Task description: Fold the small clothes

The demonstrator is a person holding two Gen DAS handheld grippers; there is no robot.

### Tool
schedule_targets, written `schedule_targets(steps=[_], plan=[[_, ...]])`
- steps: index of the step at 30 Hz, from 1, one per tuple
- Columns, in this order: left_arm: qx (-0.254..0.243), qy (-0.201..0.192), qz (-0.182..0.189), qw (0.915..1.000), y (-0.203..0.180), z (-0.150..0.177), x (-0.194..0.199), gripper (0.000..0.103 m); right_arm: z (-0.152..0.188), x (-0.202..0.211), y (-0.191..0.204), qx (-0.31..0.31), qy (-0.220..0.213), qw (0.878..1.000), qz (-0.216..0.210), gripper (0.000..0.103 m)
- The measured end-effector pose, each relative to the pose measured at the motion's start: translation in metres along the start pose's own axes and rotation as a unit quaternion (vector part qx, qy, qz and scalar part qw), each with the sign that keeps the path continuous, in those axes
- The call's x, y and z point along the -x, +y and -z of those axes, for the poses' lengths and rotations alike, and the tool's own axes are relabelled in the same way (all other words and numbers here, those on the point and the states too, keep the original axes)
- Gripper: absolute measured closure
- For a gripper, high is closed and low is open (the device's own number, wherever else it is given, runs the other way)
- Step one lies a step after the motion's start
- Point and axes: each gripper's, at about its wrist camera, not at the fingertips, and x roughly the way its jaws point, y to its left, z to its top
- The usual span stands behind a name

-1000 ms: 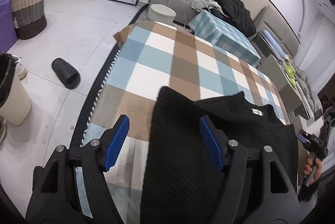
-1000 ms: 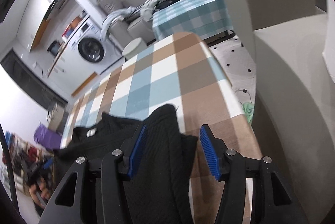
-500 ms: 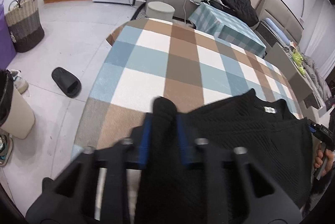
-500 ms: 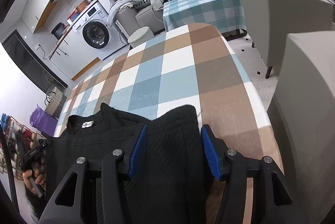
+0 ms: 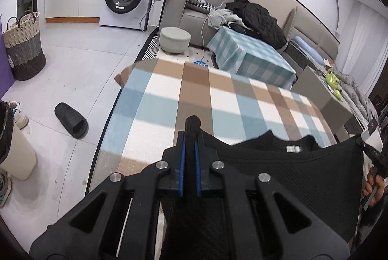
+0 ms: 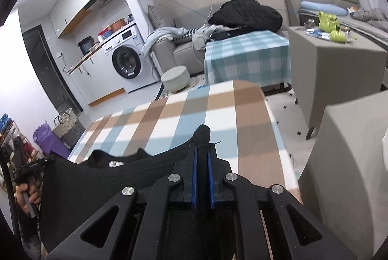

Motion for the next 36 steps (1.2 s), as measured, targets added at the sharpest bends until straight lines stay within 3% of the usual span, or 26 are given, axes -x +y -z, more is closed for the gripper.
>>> schedule_targets(steps=[6, 9, 11, 13, 16, 18, 20, 22, 26, 29, 36], plan=[[-0.002, 0.03, -0.024, 0.9992, -0.003, -0.002, -0.025, 0.098, 0.002, -0.035, -0.012, -0.032, 0.037, 0.998, 0.045, 0.096], [-0.01, 0.052, -0.038, 0.9979, -0.004, 0.005, -0.034, 0.09, 0.011, -0.054, -0.019, -0.037, 0.088, 0.993, 0.071, 0.088], [-0.013, 0.057, -0.043, 0.9974, -0.005, 0.012, -0.032, 0.082, 0.017, -0.053, -0.02, -0.039, 0.1, 0.991, 0.074, 0.077], [-0.018, 0.054, -0.041, 0.9975, -0.007, 0.021, -0.021, 0.074, 0.023, -0.042, -0.017, -0.038, 0.096, 0.992, 0.066, 0.065], [-0.035, 0.05, -0.041, 0.9973, -0.015, 0.038, -0.003, 0.059, 0.036, -0.021, -0.004, -0.021, 0.099, 0.993, 0.06, 0.062], [-0.045, 0.044, -0.039, 0.9973, -0.023, 0.051, 0.013, 0.057, 0.048, -0.007, 0.005, -0.011, 0.105, 0.993, 0.057, 0.057], [-0.053, 0.043, -0.032, 0.9971, -0.031, 0.064, 0.031, 0.05, 0.06, 0.008, 0.015, -0.002, 0.111, 0.993, 0.05, 0.043], [-0.061, 0.036, -0.024, 0.9972, -0.041, 0.081, 0.053, 0.038, 0.074, 0.026, 0.025, 0.006, 0.111, 0.993, 0.037, 0.04], [-0.08, 0.024, -0.018, 0.9963, -0.062, 0.113, 0.092, 0.023, 0.101, 0.057, 0.045, 0.02, 0.118, 0.993, 0.017, 0.022], [-0.079, 0.02, -0.008, 0.9966, -0.075, 0.138, 0.116, 0.02, 0.12, 0.077, 0.061, 0.046, 0.117, 0.992, 0.016, 0.012], [-0.121, 0.039, -0.003, 0.9919, -0.11, 0.199, 0.14, 0.019, 0.173, 0.101, 0.09, 0.085, 0.137, 0.987, 0.02, 0.012]])
